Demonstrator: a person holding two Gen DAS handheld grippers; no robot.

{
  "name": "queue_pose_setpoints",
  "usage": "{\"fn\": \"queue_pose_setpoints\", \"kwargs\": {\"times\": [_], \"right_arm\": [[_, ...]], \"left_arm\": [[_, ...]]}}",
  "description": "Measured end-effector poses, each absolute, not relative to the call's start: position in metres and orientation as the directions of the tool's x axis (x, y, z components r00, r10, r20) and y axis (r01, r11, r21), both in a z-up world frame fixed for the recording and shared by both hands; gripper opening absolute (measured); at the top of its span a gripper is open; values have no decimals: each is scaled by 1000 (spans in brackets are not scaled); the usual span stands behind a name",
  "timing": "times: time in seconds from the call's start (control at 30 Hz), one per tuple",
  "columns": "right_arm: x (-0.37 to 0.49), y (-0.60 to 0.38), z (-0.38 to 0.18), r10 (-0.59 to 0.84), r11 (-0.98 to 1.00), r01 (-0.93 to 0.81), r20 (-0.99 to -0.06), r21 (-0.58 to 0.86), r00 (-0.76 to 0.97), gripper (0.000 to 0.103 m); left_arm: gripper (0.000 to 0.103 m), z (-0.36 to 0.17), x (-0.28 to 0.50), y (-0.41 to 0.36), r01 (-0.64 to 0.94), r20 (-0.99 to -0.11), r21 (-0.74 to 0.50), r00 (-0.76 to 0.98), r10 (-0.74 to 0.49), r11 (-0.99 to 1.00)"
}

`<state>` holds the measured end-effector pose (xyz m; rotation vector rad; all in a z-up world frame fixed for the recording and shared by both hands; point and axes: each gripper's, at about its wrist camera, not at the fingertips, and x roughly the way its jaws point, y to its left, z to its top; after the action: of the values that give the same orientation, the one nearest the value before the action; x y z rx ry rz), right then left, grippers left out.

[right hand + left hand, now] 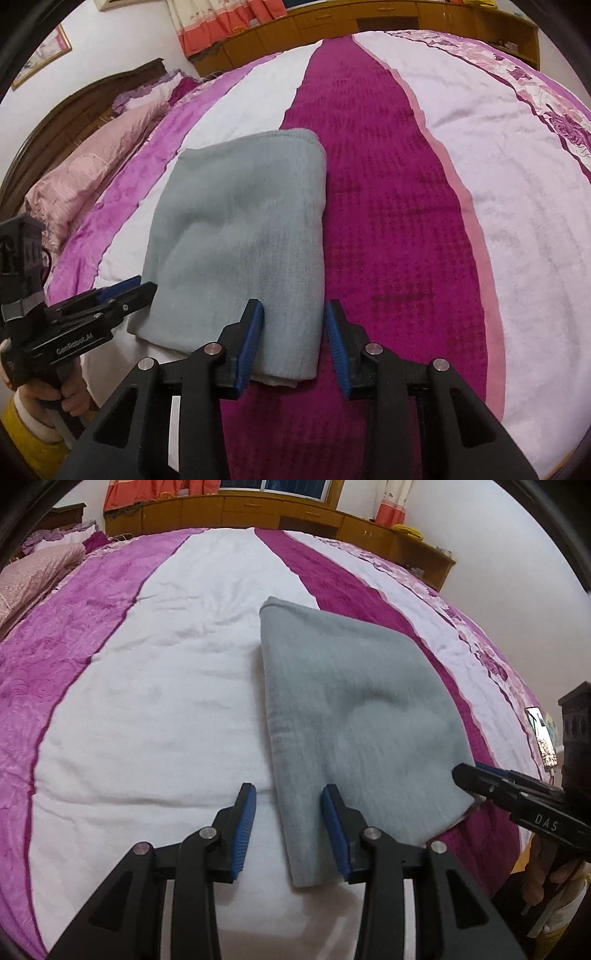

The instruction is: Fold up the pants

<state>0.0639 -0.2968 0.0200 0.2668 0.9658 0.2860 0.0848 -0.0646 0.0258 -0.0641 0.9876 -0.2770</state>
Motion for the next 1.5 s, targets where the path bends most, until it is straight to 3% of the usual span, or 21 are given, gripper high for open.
{"fn": "queue_pose_setpoints", "kwargs": {"times": [0.33, 0.4, 0.47, 0.53, 0.57, 0.63, 0.7, 0.9, 1.07, 1.5], "right_arm": [[31, -301, 37, 312, 942, -81, -755, 327, 577, 29], [23, -299, 40, 296, 948, -80, -757, 308, 582, 30], [12, -298, 41, 274, 956, -78, -759, 284, 590, 33], [6, -296, 41, 268, 957, -75, -758, 279, 595, 45], [2, -297, 40, 261, 958, -64, -755, 279, 602, 51], [-2, -298, 37, 238, 962, -45, -748, 269, 619, 82], [-5, -297, 33, 214, 969, -36, -751, 246, 625, 89], [5, -291, 3, 144, 985, -2, -831, 170, 537, 89], [7, -281, 0, 101, 994, -25, -839, 103, 534, 93], [9, -276, -3, 88, 996, -26, -845, 87, 527, 98]], "left_arm": [[40, 41, 51, -62, 174, -828, -120, 526, -195, 977], [45, 39, 45, -65, 171, -834, -101, 523, -177, 980], [65, 36, 39, -70, 165, -838, -68, 525, -146, 984], [77, 32, 36, -74, 151, -842, -40, 528, -115, 988], [78, 28, 34, -76, 139, -846, -28, 524, -98, 990], [78, 20, 31, -80, 133, -860, -20, 503, -85, 991], [79, 12, 28, -86, 141, -867, 3, 494, -68, 990], [83, 3, 27, -87, 118, -856, 9, 514, -54, 993], [86, 1, 30, -84, 104, -858, -7, 509, -59, 995], [87, 1, 30, -86, 97, -857, 6, 513, -44, 995]]}}
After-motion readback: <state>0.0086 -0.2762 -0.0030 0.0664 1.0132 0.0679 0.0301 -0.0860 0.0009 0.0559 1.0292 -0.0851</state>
